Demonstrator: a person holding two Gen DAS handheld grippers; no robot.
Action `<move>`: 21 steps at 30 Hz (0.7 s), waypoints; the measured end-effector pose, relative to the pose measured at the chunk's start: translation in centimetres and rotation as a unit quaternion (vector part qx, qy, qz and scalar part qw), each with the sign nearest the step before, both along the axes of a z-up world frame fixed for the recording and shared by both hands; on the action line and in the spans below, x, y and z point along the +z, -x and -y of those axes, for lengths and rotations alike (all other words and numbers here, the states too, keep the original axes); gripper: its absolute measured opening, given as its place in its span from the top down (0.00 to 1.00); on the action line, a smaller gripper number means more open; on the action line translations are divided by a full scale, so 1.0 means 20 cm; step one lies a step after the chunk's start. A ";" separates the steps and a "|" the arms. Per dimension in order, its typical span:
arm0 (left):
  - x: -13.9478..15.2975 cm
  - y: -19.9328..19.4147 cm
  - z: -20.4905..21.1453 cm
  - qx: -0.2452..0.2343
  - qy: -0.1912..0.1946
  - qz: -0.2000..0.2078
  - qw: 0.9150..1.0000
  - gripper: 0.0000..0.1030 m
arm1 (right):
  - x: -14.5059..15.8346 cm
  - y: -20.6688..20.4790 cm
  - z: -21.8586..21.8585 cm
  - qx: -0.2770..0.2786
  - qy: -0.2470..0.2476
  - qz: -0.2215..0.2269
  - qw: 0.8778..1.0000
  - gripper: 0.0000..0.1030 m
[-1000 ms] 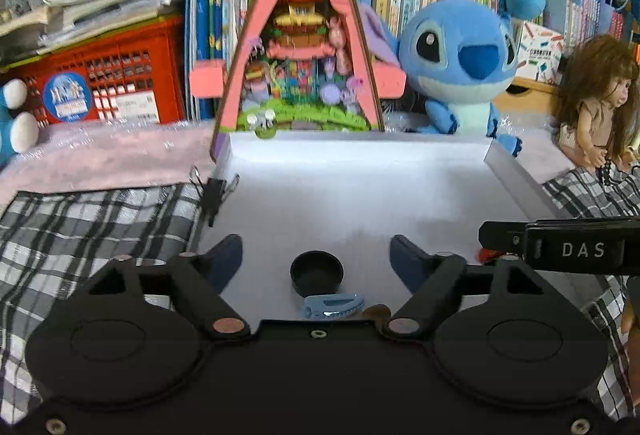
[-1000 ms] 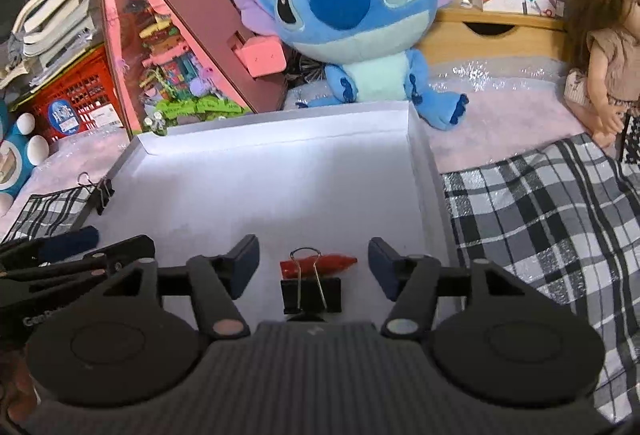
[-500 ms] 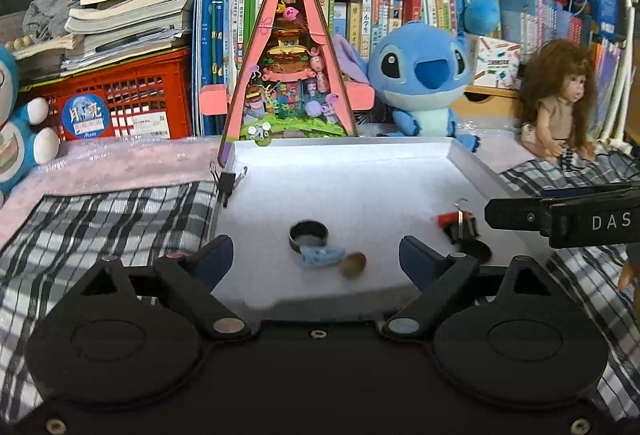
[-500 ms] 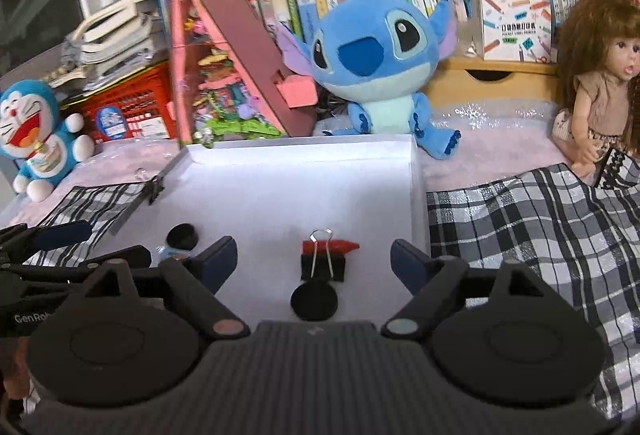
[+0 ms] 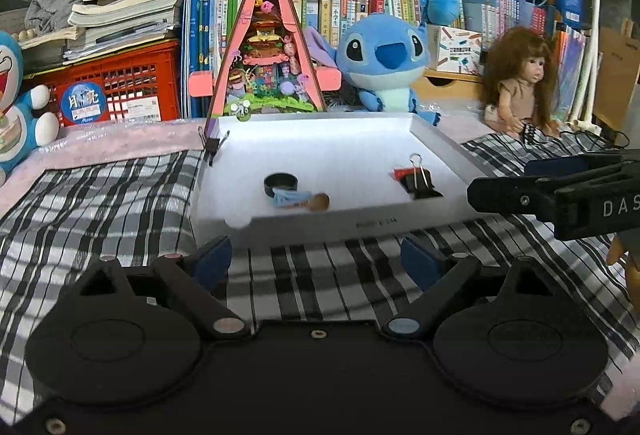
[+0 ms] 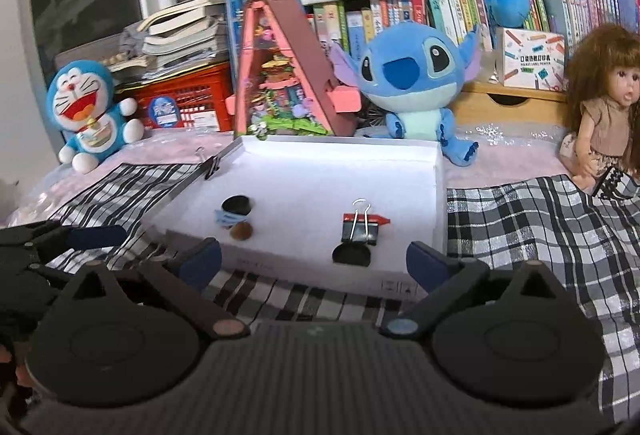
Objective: Organize rigid objects
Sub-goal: 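Withdraw both open tools from the tray back over the bedspread items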
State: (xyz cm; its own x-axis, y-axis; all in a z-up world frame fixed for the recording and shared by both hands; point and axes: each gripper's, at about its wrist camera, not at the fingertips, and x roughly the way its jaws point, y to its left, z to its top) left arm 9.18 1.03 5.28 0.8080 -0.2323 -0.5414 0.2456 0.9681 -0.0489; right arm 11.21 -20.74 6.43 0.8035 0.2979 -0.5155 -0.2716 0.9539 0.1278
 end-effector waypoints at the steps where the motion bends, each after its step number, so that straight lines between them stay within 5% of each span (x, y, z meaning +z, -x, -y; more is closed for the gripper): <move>1: 0.00 0.02 0.00 0.000 0.002 -0.001 1.000 0.12 | 0.00 0.02 0.00 0.002 0.001 0.002 1.000 0.00; 21: -0.05 0.38 0.00 -0.023 -0.003 0.026 0.999 0.10 | -0.12 0.35 0.01 0.021 0.040 0.026 0.999 0.00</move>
State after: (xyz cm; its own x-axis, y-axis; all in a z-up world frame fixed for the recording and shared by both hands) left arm 1.64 0.94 4.28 0.8237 -0.2668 -0.5003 0.2920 0.9560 -0.0291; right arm 4.26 -21.02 4.12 0.8172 0.2919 -0.4970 -0.3165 0.9479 0.0363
